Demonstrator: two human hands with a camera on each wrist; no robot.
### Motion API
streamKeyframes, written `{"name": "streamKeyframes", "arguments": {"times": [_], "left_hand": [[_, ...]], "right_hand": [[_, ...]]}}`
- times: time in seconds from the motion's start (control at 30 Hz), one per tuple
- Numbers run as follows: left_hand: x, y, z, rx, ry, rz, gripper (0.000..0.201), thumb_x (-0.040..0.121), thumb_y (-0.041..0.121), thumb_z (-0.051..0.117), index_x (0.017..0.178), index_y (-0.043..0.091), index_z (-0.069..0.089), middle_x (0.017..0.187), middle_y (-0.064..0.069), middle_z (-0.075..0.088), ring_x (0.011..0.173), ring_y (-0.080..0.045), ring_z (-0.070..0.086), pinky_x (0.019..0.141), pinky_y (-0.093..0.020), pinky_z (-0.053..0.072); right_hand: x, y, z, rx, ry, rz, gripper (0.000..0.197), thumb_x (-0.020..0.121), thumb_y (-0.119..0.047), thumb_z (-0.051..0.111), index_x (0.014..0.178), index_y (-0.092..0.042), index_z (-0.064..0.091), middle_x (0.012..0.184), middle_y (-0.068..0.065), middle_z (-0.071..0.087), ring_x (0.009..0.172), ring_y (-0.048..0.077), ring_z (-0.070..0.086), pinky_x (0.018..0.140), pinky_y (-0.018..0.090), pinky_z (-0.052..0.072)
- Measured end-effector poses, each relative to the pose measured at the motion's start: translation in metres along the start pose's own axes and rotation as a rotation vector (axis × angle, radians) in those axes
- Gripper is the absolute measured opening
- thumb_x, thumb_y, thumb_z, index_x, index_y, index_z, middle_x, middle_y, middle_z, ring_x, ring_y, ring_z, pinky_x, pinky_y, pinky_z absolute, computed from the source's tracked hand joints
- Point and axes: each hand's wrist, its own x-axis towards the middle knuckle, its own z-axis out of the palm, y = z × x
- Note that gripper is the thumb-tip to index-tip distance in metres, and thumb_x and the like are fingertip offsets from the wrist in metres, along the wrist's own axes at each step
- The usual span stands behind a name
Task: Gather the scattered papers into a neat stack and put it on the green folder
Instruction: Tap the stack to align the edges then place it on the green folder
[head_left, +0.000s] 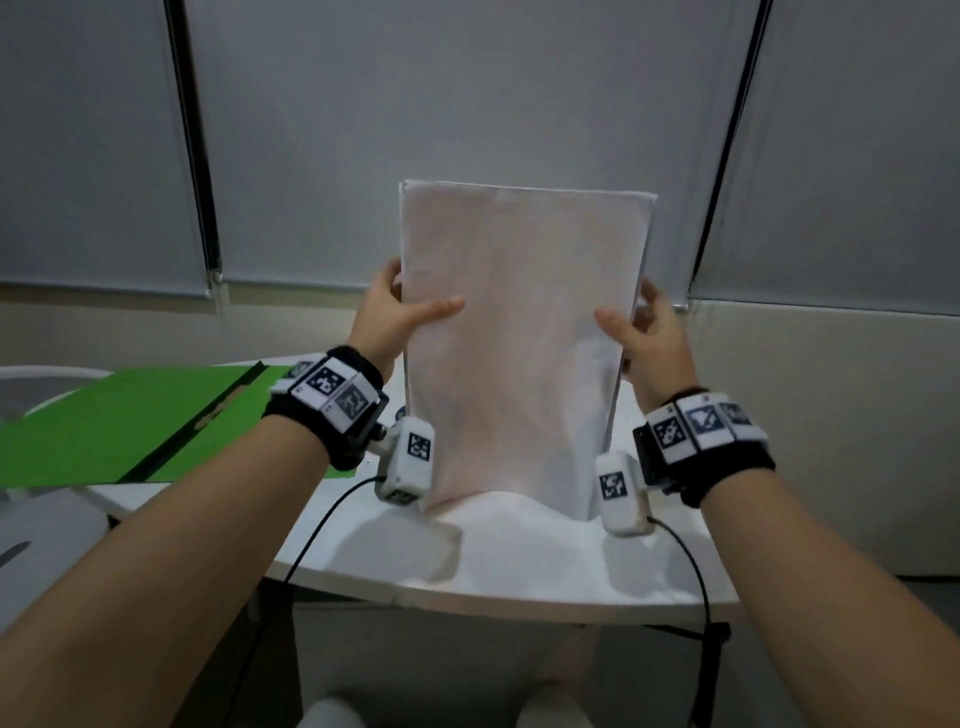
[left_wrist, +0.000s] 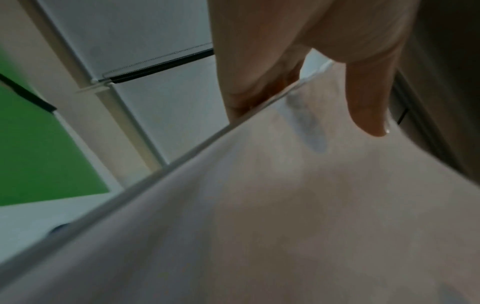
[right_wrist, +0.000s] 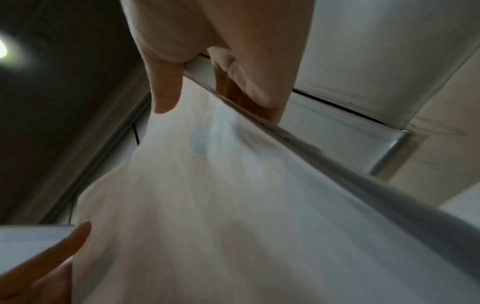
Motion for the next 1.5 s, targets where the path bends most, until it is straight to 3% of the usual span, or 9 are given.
{"name": "streamKeyframes", "arguments": {"times": [0.17,0.43,0.53,0.67,0.97,1.03,1.13,1.27,1.5], "left_hand": [[0.011,0.039,0.017,0.032,-0.018,0.160,0.101,0.049,0.034,0.086,0.134,0.010,0.036,0.122,-0.008,0.060,0.106,-0.019,0.065,0.086,-0.035,0.057],[0.019,0.032,0.008,0.044,-0.012,0.221,0.099,0.077,0.038,0.072,0.150,0.031,0.005,0.142,0.004,0.041,0.120,0.004,0.052,0.101,-0.027,0.047],[0.022,0.037,0.009,0.145,0.010,0.313,0.069,0.089,0.040,0.055,0.147,0.031,0.020,0.153,0.001,0.026,0.140,-0.015,0.032,0.115,-0.039,0.033],[0.028,0.037,0.005,0.144,0.019,0.324,0.035,0.093,0.035,0.045,0.127,0.027,0.044,0.123,0.000,0.049,0.113,-0.019,0.050,0.108,-0.049,0.039],[0.028,0.041,0.012,0.063,0.093,0.252,0.045,0.099,0.035,0.038,0.143,0.024,0.034,0.148,0.001,0.037,0.136,-0.011,0.036,0.115,-0.031,0.031],[0.029,0.029,0.007,-0.008,0.047,0.201,0.055,0.092,0.041,0.050,0.142,0.024,0.034,0.146,-0.001,0.042,0.131,-0.014,0.045,0.110,-0.034,0.040],[0.017,-0.004,0.002,-0.083,-0.033,0.101,0.070,0.072,0.039,0.071,0.131,0.012,0.044,0.124,-0.005,0.061,0.106,-0.016,0.064,0.089,-0.034,0.053],[-0.004,-0.053,-0.002,-0.116,-0.023,-0.041,0.084,0.054,0.034,0.079,0.127,0.003,0.051,0.114,-0.010,0.067,0.095,-0.018,0.067,0.084,-0.032,0.056],[-0.002,-0.057,0.011,-0.060,0.050,-0.052,0.037,0.069,0.002,0.078,0.104,0.001,0.065,0.080,0.000,0.073,0.065,-0.007,0.070,0.064,-0.024,0.057]], "right_hand": [[0.023,-0.048,0.017,-0.114,0.051,-0.241,0.066,0.090,-0.041,0.055,0.145,-0.020,0.026,0.149,0.001,0.036,0.137,0.017,0.035,0.115,0.037,0.030],[0.038,-0.047,0.016,-0.138,0.163,-0.371,0.037,0.099,-0.009,0.037,0.134,-0.013,0.047,0.131,-0.010,0.045,0.126,0.001,0.036,0.107,0.008,0.026],[0.041,-0.048,0.015,-0.152,0.152,-0.391,0.034,0.096,-0.007,0.039,0.124,-0.019,0.053,0.122,-0.008,0.051,0.120,0.006,0.043,0.112,0.027,0.031],[0.039,-0.049,0.015,-0.148,0.181,-0.392,0.025,0.091,-0.014,0.041,0.097,-0.032,0.058,0.097,-0.016,0.058,0.099,0.008,0.051,0.102,0.042,0.041],[0.045,-0.049,0.016,-0.079,0.165,-0.409,0.023,0.091,-0.030,0.046,0.110,-0.027,0.059,0.102,-0.006,0.062,0.104,0.013,0.056,0.104,0.040,0.044],[0.043,-0.045,0.014,-0.084,0.136,-0.335,0.042,0.093,-0.032,0.051,0.133,-0.019,0.045,0.115,-0.004,0.056,0.110,0.006,0.050,0.101,0.019,0.043],[0.031,-0.025,0.011,-0.063,0.059,-0.197,0.071,0.082,-0.045,0.058,0.140,-0.012,0.034,0.135,0.001,0.050,0.118,0.011,0.054,0.098,0.021,0.047],[0.004,0.016,0.009,-0.165,0.095,0.035,0.041,0.089,-0.033,0.059,0.122,-0.010,0.050,0.098,-0.007,0.057,0.083,0.004,0.056,0.058,-0.004,0.041],[0.002,0.020,0.013,-0.067,0.165,0.003,0.038,0.086,-0.022,0.066,0.116,0.000,0.059,0.097,0.001,0.061,0.057,-0.020,0.055,0.053,-0.003,0.040]]}}
